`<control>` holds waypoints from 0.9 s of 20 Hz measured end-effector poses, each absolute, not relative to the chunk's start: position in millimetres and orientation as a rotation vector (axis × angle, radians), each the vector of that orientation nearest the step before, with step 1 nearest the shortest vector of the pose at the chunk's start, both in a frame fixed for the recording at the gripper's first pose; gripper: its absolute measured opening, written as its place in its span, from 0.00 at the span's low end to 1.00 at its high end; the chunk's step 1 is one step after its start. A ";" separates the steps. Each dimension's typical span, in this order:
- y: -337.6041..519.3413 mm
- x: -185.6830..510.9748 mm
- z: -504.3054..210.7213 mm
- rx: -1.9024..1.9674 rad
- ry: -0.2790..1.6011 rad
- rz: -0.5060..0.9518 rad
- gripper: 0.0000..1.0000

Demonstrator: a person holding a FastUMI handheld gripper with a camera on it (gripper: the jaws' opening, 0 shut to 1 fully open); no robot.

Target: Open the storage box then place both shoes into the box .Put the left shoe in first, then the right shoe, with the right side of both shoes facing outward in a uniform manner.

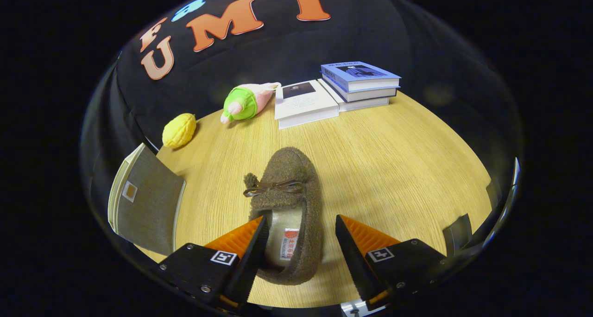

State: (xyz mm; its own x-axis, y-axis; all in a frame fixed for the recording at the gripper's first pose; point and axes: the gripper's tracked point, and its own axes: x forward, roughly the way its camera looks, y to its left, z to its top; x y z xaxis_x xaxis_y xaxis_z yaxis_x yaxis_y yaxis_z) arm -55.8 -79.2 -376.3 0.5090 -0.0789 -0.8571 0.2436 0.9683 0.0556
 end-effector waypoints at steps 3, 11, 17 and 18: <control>-80.0 -53.8 -396.6 0.168 1.047 -0.189 0.79; -89.5 -26.0 -420.0 0.228 1.017 -0.254 0.53; -102.9 -15.0 -421.4 0.307 0.981 -0.350 0.20; -103.8 -19.3 -420.9 0.316 0.986 -0.361 0.17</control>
